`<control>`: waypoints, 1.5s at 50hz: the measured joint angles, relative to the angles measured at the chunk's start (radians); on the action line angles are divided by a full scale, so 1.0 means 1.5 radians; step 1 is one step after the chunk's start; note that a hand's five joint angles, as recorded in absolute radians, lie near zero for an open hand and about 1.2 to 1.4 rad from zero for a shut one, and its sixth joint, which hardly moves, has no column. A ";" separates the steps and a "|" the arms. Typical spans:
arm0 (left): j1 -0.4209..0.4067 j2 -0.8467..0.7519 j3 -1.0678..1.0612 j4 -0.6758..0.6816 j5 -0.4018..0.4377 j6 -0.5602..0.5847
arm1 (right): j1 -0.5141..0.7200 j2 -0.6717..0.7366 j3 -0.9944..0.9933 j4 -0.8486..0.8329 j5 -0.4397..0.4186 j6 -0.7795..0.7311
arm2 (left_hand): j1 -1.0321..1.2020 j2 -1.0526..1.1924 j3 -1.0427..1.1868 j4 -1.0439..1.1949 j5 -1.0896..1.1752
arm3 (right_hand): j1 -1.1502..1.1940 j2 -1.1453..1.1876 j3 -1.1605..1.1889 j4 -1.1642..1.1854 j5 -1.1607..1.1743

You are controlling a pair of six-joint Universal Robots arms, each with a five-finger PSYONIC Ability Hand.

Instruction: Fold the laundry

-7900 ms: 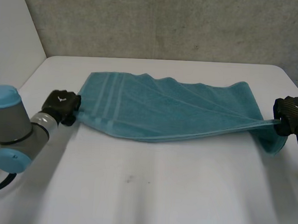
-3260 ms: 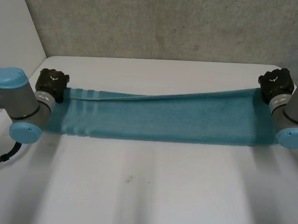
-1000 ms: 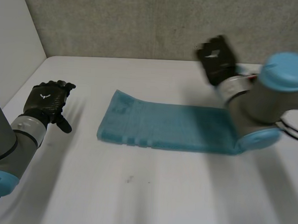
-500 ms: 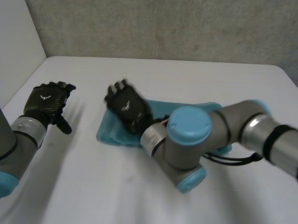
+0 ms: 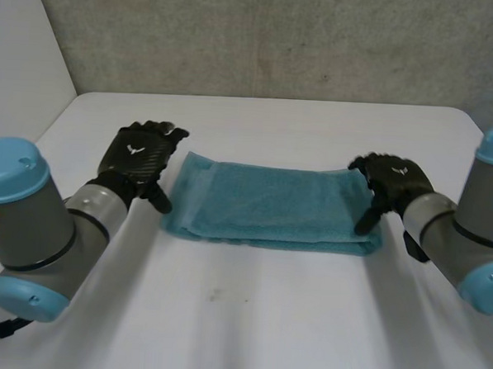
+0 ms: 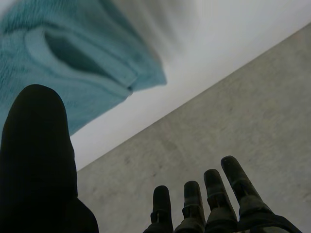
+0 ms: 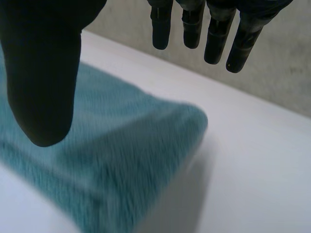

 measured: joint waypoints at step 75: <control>0.007 -0.026 0.169 -0.151 -0.004 -0.157 | 0.229 0.053 -0.131 -0.114 -0.014 0.113 | 0.000 0.000 0.000 0.000 0.000 | 0.002 0.001 0.000 0.002 0.002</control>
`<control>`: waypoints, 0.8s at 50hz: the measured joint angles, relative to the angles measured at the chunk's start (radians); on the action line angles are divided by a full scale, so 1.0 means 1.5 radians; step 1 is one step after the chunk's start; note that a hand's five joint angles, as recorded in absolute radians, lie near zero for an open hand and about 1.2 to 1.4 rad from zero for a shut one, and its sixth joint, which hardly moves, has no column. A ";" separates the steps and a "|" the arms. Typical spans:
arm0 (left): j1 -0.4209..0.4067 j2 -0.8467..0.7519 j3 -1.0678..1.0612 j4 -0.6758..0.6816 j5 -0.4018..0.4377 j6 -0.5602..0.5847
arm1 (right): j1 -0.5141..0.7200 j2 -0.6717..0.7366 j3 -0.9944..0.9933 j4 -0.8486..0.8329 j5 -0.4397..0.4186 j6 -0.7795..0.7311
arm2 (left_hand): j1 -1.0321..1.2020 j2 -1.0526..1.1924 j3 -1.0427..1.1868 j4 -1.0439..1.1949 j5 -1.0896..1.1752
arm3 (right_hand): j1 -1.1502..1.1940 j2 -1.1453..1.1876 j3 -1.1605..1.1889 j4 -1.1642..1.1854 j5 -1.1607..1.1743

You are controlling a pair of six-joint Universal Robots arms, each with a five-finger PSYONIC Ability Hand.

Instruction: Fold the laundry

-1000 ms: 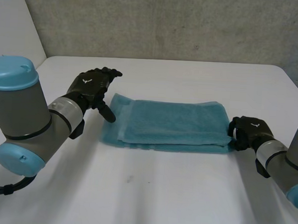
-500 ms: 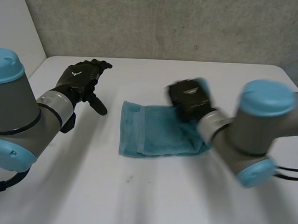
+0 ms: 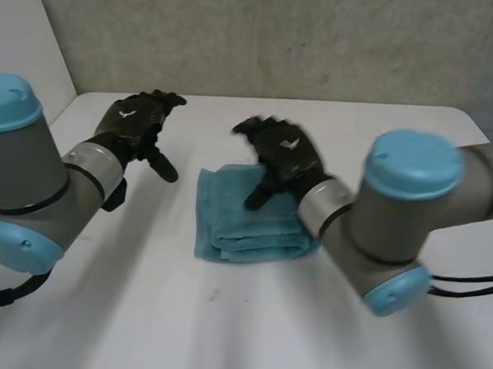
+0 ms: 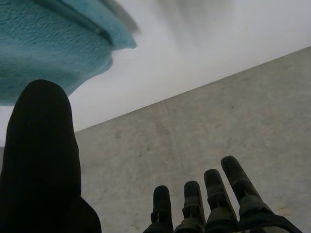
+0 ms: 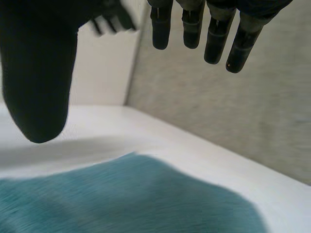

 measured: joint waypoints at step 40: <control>-0.097 -0.134 0.113 -0.124 -0.045 0.000 | -0.138 0.078 -0.178 0.269 -0.053 0.029 | 0.000 0.000 0.000 0.000 0.000 | 0.000 0.000 0.000 0.000 -0.006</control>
